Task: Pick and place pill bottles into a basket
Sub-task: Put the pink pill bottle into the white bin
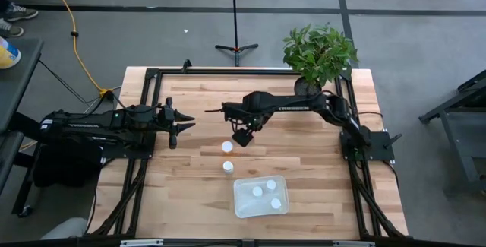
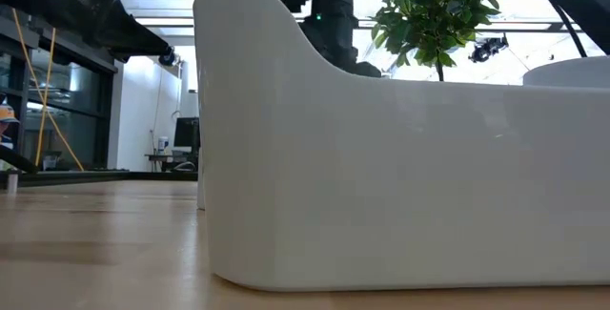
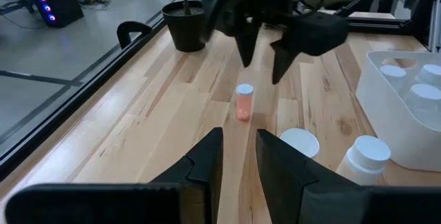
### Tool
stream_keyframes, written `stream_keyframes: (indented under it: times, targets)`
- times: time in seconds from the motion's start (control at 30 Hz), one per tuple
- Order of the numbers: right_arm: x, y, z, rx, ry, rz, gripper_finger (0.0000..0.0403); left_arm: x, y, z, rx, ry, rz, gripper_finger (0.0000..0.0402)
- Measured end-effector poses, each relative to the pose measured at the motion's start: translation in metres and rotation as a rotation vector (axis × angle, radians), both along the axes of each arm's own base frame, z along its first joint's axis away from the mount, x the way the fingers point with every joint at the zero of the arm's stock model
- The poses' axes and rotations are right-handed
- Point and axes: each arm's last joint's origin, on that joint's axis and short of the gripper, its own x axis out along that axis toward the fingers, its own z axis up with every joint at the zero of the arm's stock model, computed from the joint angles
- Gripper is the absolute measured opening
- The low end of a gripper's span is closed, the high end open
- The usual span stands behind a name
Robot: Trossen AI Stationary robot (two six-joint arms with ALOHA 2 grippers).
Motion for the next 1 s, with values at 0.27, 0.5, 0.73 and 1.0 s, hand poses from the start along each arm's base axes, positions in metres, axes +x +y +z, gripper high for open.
stream_keyframes:
  times: [0.27,0.5,0.73,1.0]
  targets:
    - [0.001,-0.014,-0.005,0.007,-0.029,-0.003,0.0269,0.000,0.000,0.000,0.000,0.001,0.000,0.0124]
    - [0.005,-0.020,-0.008,-0.001,-0.060,0.005,0.0269,0.000,0.000,0.000,0.000,0.001,0.000,0.0124]
    - [0.009,-0.022,-0.021,-0.004,-0.032,0.013,0.0269,0.000,0.000,0.000,0.000,0.001,0.000,0.0124]
    - [0.011,-0.024,-0.025,-0.026,-0.033,0.006,0.0269,0.000,0.000,0.000,0.000,0.001,0.000,0.0124]
